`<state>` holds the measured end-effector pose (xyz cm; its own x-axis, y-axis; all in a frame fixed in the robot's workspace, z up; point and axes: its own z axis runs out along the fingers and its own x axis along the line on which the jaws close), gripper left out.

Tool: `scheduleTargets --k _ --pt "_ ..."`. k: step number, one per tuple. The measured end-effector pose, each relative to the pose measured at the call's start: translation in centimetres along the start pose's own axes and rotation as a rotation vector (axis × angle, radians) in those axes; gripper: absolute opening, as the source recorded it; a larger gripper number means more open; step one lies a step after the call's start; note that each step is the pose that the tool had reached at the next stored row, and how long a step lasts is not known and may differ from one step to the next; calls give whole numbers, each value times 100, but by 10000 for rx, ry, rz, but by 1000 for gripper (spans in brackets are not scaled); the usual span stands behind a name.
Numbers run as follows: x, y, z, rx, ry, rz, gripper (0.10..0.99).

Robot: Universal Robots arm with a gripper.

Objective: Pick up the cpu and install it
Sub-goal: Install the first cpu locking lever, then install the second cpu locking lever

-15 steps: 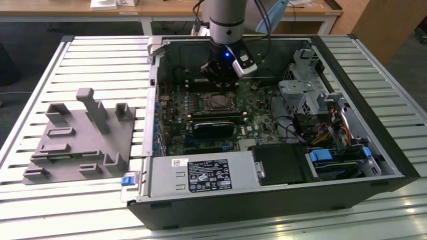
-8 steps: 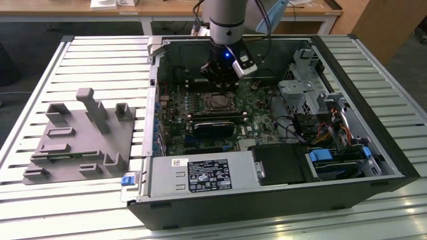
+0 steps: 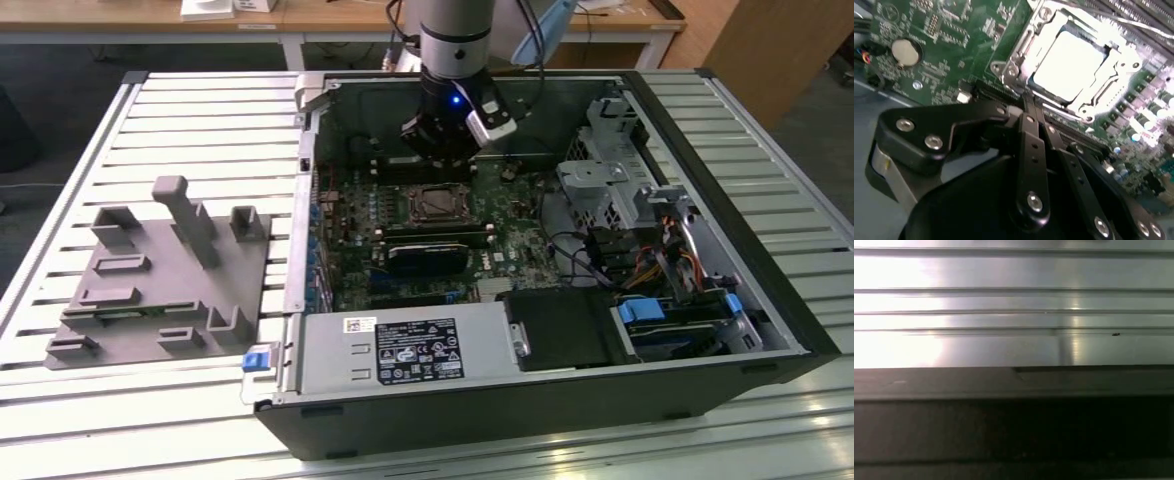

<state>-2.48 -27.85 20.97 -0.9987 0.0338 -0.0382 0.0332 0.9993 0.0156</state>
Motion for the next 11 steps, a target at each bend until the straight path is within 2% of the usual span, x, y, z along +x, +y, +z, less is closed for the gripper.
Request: scheduleTargets --k 11 --pt "-1 -35 7 5 2 1 106"
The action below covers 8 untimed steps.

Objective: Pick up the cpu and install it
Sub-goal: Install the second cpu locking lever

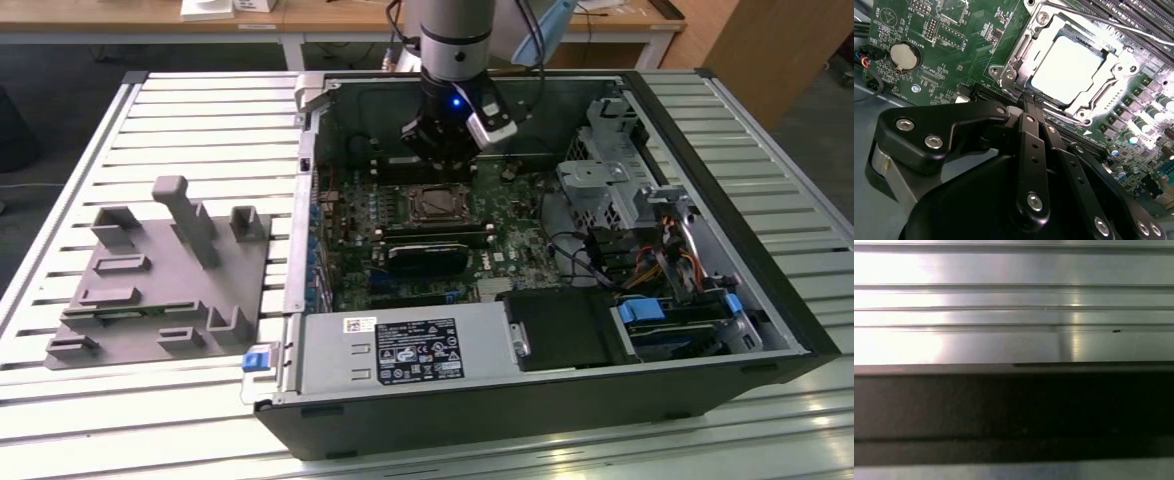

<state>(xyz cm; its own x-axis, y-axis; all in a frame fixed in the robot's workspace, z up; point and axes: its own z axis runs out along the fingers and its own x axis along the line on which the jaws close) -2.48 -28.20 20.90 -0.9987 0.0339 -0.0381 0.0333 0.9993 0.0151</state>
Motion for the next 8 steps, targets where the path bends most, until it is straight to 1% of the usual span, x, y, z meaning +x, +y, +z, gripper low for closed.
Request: scheduleTargets --k 8 --pt "-1 -23 0 0 -1 0 106"
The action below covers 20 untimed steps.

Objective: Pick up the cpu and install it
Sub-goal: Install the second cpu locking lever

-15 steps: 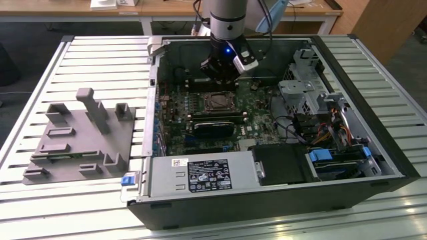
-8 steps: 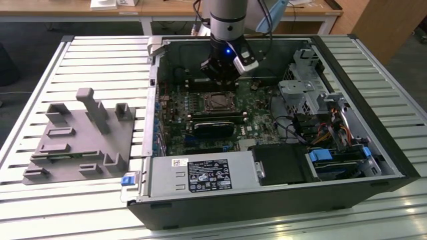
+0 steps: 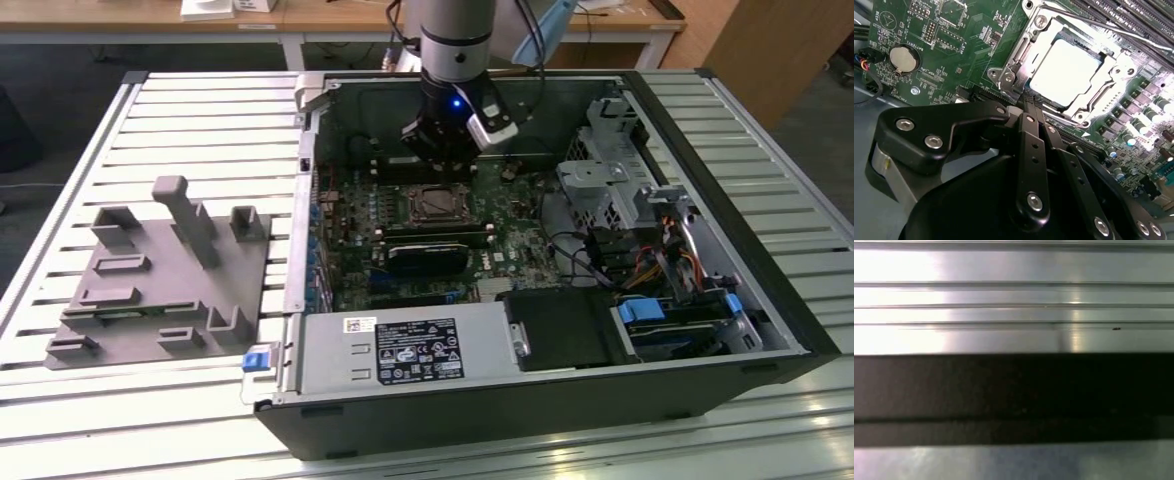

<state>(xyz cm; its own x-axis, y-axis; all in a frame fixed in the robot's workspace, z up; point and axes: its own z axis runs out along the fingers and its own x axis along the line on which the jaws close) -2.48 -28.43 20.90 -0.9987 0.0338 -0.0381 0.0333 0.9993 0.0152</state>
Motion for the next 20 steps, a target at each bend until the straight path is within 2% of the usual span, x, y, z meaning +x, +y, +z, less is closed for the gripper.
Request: scheduleTargets --k 8,10,16,20 --pt "-1 -13 -14 4 2 0 106" --pt "-3 -12 -60 2 0 1 106" --pt "-10 -9 -265 3 1 0 106" --pt "-12 -16 -287 9 0 -1 106"
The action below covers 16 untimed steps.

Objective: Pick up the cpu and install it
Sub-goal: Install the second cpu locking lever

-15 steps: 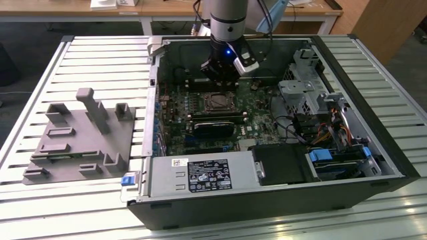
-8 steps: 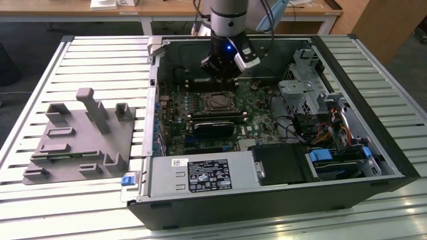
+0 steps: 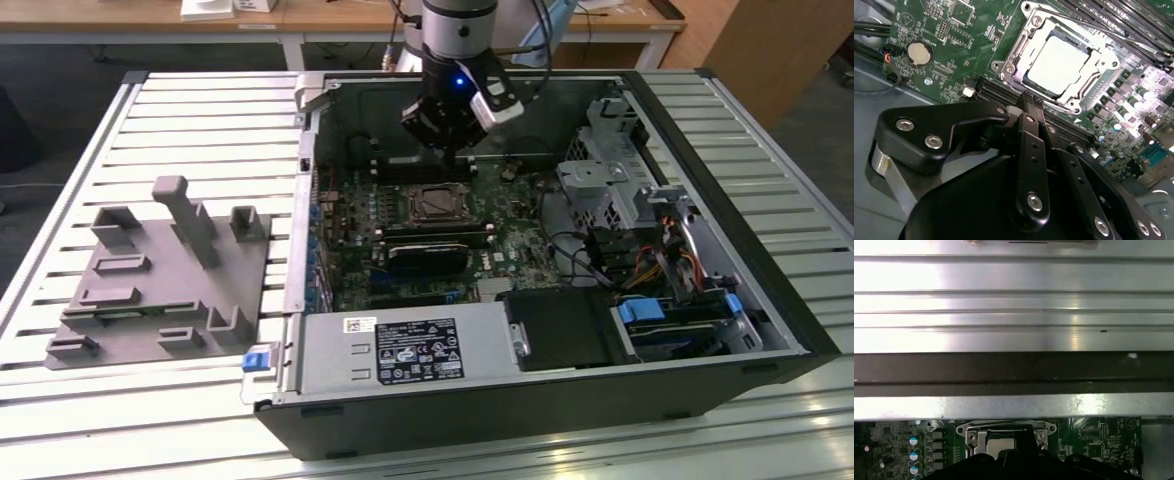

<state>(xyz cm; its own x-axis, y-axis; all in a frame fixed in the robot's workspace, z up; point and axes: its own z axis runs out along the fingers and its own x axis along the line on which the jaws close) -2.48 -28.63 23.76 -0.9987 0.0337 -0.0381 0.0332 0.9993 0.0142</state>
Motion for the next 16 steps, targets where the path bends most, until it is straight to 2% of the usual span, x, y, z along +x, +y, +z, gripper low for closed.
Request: scheduleTargets --k 6,16 --pt "-2 -77 -1 1 0 2 106" --pt "-9 -273 -3 1 0 2 106"
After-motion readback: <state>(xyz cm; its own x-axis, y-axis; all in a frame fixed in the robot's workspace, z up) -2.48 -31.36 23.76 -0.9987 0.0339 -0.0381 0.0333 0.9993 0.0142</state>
